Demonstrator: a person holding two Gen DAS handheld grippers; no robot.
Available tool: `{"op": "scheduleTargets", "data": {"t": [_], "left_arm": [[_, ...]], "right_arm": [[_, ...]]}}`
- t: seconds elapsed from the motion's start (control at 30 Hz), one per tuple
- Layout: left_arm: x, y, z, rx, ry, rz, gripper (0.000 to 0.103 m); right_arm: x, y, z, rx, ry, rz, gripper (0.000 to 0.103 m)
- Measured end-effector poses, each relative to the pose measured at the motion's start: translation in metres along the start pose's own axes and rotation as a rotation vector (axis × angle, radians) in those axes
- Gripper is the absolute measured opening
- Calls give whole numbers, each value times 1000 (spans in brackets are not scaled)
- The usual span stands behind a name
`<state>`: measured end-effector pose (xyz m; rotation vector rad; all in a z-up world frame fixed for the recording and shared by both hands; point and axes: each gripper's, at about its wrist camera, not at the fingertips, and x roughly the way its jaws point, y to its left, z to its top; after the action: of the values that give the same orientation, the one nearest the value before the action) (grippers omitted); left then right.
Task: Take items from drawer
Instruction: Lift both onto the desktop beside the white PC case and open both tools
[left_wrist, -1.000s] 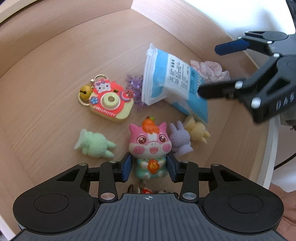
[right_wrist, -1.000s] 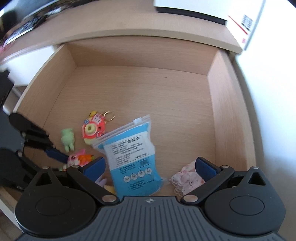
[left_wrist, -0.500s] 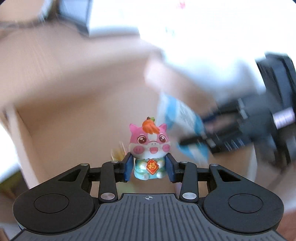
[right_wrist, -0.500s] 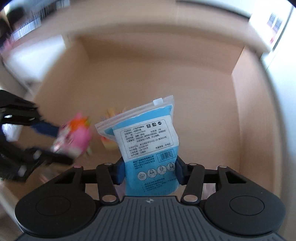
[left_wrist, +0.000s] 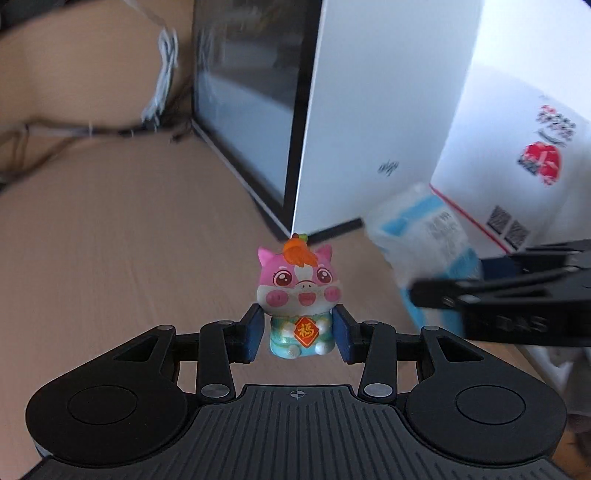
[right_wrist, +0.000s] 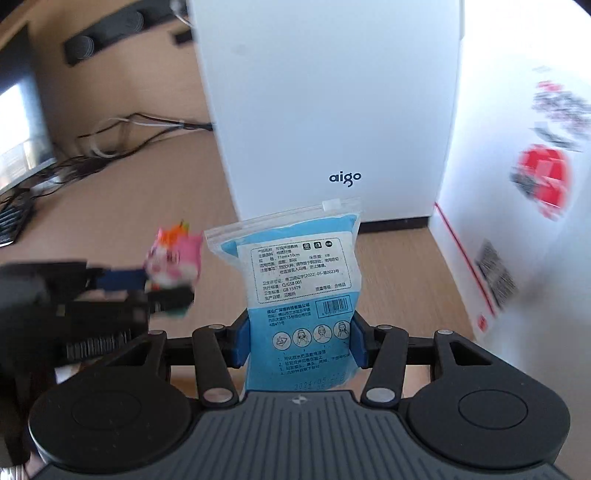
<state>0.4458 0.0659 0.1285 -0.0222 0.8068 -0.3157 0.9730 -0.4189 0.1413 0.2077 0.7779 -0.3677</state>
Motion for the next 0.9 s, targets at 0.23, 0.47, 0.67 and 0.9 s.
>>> {"op": "scheduleTargets", "data": {"t": [0.23, 0.47, 0.67, 0.9], "left_arm": [[13, 22, -14, -60, -23, -41, 44], [-61, 25, -28, -76, -209, -133, 43], [-106, 9, -82, -19, -65, -252, 43], [-89, -52, -194, 193, 492, -401, 43]], "right_arm": [[34, -5, 0, 2, 39, -34, 73], [-35, -14, -22, 26, -75, 18, 86], [-88, -16, -80, 23, -20, 62, 97], [-93, -6, -173, -146, 181, 65, 103]]}}
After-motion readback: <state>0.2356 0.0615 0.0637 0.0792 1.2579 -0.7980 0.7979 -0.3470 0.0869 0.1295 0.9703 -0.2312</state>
